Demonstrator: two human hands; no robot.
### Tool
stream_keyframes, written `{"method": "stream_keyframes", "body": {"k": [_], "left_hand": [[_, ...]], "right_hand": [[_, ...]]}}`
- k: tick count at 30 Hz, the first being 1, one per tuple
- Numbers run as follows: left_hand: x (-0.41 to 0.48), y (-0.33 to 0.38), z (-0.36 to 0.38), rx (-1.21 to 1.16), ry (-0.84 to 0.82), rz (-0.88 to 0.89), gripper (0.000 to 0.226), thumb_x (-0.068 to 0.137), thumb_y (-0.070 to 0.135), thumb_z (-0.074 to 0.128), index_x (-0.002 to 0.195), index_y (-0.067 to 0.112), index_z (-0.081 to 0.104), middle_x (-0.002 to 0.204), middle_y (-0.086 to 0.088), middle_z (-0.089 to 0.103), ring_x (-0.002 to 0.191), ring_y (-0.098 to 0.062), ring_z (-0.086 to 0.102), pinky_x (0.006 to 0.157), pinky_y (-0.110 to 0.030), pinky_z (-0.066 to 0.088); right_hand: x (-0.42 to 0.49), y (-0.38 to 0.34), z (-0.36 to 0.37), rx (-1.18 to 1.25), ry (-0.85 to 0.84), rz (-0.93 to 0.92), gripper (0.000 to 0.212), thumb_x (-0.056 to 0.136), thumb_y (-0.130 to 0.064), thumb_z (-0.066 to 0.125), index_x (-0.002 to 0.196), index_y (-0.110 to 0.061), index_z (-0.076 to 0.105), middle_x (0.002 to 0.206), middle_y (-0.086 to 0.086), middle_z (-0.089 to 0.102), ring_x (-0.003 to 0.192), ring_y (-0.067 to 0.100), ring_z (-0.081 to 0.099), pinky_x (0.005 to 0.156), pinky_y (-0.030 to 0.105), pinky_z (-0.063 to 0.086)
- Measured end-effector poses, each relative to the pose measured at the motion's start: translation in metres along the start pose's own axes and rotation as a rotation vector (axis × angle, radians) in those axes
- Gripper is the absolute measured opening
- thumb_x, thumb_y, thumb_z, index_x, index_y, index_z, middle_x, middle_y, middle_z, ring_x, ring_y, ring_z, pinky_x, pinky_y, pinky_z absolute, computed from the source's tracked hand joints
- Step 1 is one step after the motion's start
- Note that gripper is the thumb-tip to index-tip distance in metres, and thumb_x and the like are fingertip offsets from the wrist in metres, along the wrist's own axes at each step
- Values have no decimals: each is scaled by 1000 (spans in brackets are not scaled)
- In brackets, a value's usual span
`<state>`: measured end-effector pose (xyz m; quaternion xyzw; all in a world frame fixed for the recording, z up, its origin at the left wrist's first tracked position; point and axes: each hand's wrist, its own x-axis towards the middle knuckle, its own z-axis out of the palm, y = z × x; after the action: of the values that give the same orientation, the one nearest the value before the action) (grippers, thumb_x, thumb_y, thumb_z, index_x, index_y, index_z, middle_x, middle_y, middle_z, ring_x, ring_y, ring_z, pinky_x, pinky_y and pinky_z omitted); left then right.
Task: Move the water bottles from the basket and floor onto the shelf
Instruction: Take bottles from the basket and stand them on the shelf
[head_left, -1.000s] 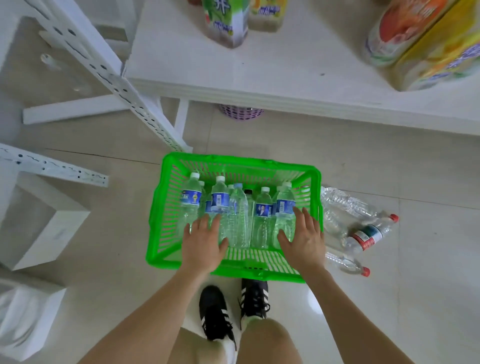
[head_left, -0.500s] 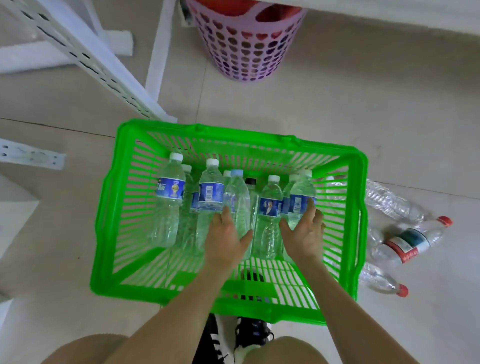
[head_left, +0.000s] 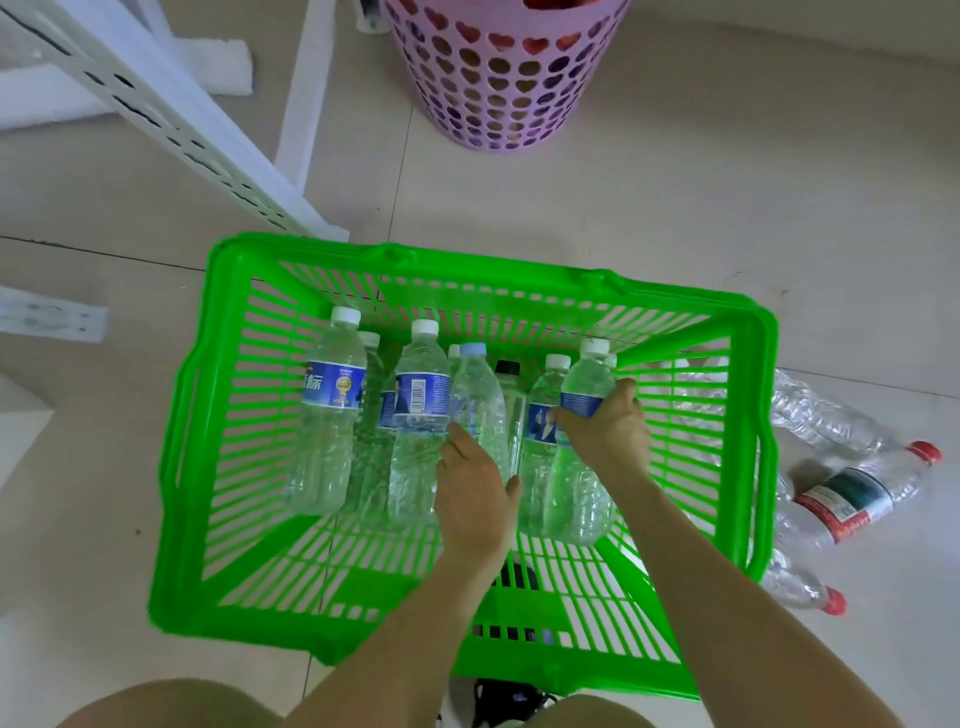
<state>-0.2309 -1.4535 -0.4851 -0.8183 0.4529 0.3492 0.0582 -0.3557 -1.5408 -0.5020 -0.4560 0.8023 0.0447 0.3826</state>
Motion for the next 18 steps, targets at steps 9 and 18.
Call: {"method": "stream_keyframes", "body": {"k": [9, 18], "left_hand": [[7, 2, -7, -272, -19, -79, 103, 77, 24, 80, 149, 4, 10, 135, -23, 49, 110, -35, 60, 89, -42, 55], [8, -24, -17, -859, -350, -234, 65, 63, 15, 88, 107, 43, 48, 99, 15, 62, 82, 1, 57, 62, -19, 43]], "right_hand": [[1, 17, -6, 223, 64, 30, 73, 67, -40, 84, 126, -16, 48, 85, -2, 60, 67, 14, 54, 49, 19, 34], [-21, 27, -16, 521, -35, -52, 67, 65, -30, 88, 124, -25, 56, 97, 0, 69, 87, 19, 66, 80, 34, 56]]}}
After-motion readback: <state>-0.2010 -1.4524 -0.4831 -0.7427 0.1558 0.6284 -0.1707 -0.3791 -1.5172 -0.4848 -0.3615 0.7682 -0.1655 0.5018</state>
